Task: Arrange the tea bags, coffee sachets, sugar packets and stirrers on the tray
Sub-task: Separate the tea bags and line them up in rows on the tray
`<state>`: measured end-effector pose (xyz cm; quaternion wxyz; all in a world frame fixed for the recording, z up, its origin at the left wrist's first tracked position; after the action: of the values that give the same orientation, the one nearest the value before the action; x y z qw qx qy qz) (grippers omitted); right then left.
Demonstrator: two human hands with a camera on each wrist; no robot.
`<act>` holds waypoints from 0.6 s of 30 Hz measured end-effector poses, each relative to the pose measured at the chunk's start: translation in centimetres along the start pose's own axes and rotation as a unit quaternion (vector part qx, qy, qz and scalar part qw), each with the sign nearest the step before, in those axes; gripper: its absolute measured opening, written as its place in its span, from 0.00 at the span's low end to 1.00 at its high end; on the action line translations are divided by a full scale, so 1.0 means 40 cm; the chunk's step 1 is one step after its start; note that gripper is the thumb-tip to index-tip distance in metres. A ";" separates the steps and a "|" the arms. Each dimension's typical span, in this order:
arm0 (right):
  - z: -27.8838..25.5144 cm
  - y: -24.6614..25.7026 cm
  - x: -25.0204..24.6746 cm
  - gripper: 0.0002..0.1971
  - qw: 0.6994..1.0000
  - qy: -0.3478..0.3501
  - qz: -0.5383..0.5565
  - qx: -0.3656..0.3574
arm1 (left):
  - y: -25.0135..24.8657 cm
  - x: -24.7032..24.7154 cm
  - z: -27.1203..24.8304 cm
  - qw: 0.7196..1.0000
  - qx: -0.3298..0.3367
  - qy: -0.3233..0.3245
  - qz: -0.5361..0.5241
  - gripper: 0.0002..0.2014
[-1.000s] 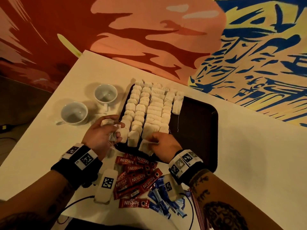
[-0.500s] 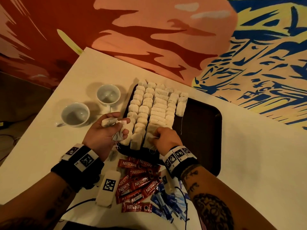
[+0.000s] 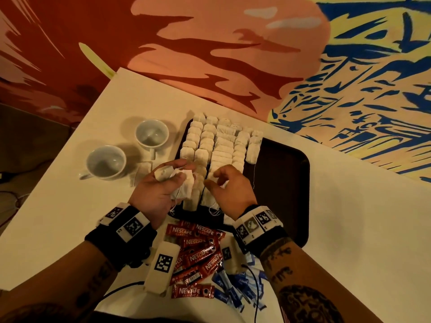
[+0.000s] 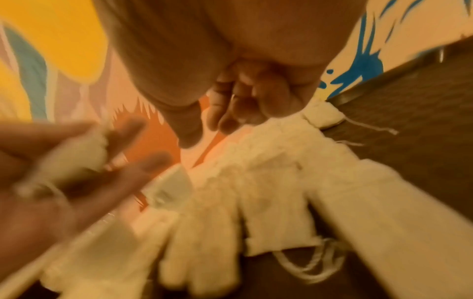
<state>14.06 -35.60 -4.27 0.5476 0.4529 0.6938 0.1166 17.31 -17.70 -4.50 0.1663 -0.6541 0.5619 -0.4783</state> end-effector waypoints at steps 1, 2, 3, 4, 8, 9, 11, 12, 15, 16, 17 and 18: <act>-0.018 0.020 0.007 0.10 0.999 0.017 0.046 -0.019 | -0.001 0.009 -0.003 1.000 0.001 0.008 -0.005 0.16; -0.036 0.037 0.018 0.09 0.995 0.041 0.079 -0.036 | 0.000 0.019 -0.007 1.000 -0.001 0.018 -0.014 0.16; -0.051 0.050 0.029 0.09 0.992 0.061 0.100 -0.053 | 0.003 0.030 -0.010 0.999 -0.006 0.029 -0.027 0.17; -0.063 0.057 0.036 0.07 0.989 0.064 0.117 -0.071 | 0.006 0.043 -0.015 0.998 -0.011 0.041 -0.035 0.18; -0.085 0.052 0.026 0.05 0.974 0.037 0.205 -0.093 | 0.007 0.071 -0.032 0.999 0.006 0.047 -0.012 0.18; -0.092 0.045 0.023 0.08 0.970 0.042 0.222 -0.085 | 0.008 0.074 -0.036 0.999 0.008 0.045 -0.010 0.18; -0.103 0.033 0.019 0.12 0.971 0.048 0.222 -0.080 | 0.011 0.081 -0.043 0.999 0.010 0.048 -0.005 0.18; -0.108 0.026 0.015 0.09 0.974 0.042 0.208 -0.082 | 0.014 0.088 -0.047 0.999 0.010 0.052 0.000 0.17; -0.113 0.000 -0.001 0.12 0.981 0.000 0.177 -0.080 | 0.027 0.104 -0.055 0.998 0.003 0.063 0.000 0.14; -0.115 -0.008 -0.012 0.13 0.980 -0.014 0.187 -0.070 | 0.032 0.106 -0.058 0.998 0.000 0.062 0.009 0.13; -0.116 -0.018 -0.025 0.12 0.976 -0.025 0.205 -0.063 | 0.038 0.106 -0.058 0.998 0.002 0.055 0.030 0.12; -0.118 -0.026 -0.036 0.12 0.973 -0.030 0.221 -0.059 | 0.042 0.104 -0.059 0.997 0.007 0.046 0.057 0.10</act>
<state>9.44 -35.69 -2.28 0.5548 0.5652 0.5518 0.2613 14.07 -21.19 -2.80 0.1719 -0.5971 0.6023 -0.5011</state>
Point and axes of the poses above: each hand's wrist, its own z-axis towards the middle knuckle, its own x-axis out of the palm, y = z × x, the point moved 6 cm from there along z, towards the middle knuckle, and after that the axes turned 3 degrees about x, right-handed, at the moved point
